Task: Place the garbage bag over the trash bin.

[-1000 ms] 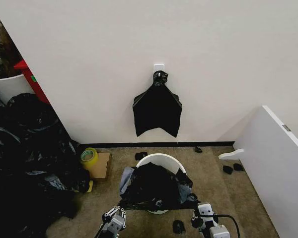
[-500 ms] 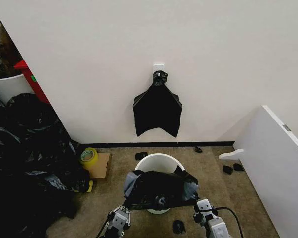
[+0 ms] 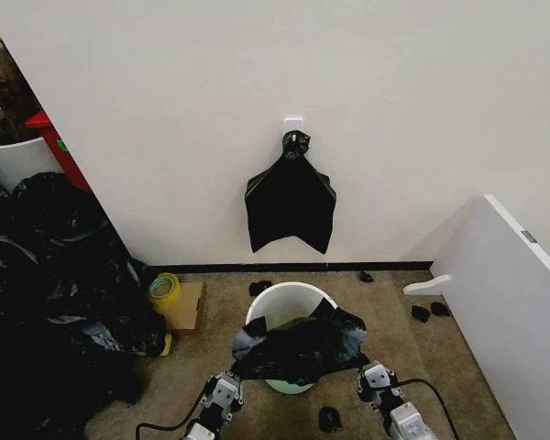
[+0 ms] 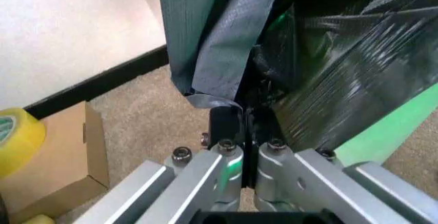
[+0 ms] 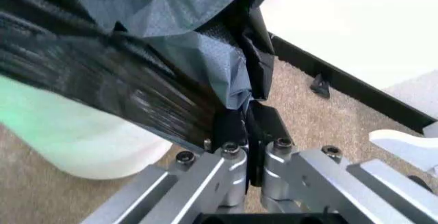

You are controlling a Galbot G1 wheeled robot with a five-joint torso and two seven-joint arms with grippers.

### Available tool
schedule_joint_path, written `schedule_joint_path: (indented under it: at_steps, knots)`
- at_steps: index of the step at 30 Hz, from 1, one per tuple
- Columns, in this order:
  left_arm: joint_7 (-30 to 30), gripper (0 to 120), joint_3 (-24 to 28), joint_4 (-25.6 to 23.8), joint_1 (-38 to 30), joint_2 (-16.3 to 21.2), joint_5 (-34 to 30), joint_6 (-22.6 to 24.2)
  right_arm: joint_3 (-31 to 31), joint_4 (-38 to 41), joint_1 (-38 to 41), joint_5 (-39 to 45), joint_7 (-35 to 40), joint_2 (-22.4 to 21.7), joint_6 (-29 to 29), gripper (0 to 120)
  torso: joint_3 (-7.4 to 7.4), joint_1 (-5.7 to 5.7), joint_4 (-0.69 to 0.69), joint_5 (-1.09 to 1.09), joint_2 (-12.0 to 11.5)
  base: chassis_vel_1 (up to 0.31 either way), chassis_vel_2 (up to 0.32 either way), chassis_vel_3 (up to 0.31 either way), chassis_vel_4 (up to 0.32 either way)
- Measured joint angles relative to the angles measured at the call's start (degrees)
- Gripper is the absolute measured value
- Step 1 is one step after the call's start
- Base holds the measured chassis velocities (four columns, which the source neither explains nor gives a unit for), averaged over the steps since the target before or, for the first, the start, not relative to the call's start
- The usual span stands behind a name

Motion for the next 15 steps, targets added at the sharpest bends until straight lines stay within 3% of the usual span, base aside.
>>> schedule_joint_path:
  at_steps: [15]
  knots:
    - [-0.2, 0, 0.0, 1.5, -1.5, -1.4, -2.4, 1.0, 1.3, -5.5, 1.1, -3.5, -1.3, 1.6, 3.3, 0, 0.0, 0.0, 0.0, 0.0, 0.0, 0.0, 0.0, 0.0, 0.0]
